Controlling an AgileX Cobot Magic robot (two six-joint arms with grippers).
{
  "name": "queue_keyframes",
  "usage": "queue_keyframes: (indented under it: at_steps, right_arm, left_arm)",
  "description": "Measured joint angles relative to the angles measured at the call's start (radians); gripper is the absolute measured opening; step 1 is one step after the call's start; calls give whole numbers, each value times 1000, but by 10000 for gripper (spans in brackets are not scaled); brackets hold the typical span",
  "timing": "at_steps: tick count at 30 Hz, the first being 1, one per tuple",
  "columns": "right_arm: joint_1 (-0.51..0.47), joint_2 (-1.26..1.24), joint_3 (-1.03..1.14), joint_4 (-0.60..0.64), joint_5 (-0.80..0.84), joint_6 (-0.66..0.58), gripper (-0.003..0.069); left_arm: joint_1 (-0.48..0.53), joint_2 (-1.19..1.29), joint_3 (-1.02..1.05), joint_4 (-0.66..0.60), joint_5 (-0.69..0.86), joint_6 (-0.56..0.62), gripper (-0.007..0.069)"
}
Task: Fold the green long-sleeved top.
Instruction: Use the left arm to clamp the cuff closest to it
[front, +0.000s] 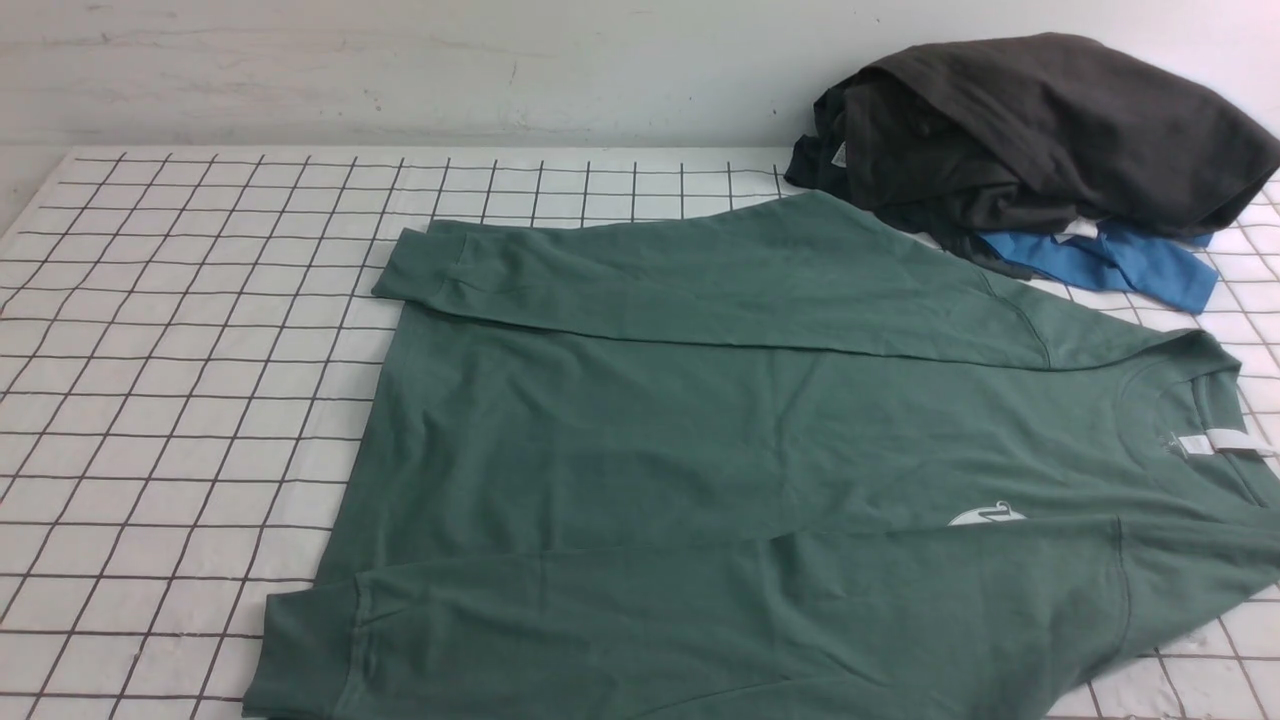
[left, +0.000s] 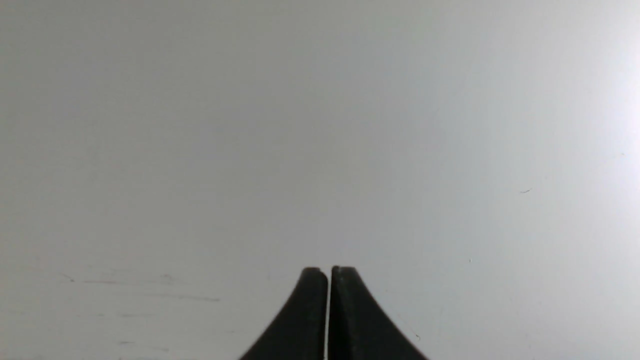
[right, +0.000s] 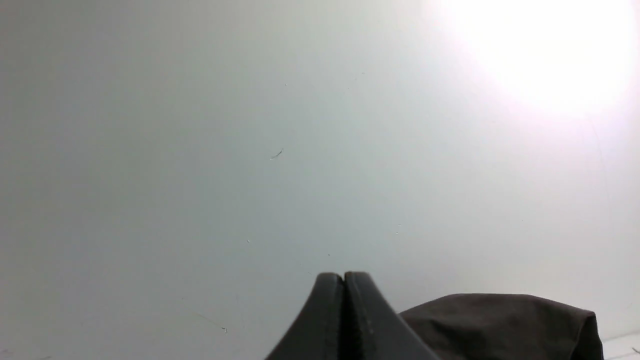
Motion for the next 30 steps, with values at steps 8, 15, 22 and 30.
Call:
queue_keyframes:
  at_steps: [8,15,22,30]
  right_arm:
    - [0,340,-345,-285,261,-15,-10]
    - [32,785,-542,-221,752,-92,-10]
    - [173,1057,-600,5,951,-383,-10]
    - [221,1146,-625,102,894,-484,-10]
  left_arm:
    - [0,464,-458,-1,390,92,-7]
    - [-42,1015,-674,-133,952,145,0]
    - [-49,1402,-694,-263,1096,284,221]
    - [-49,1515,-700,-207,1002,275,393]
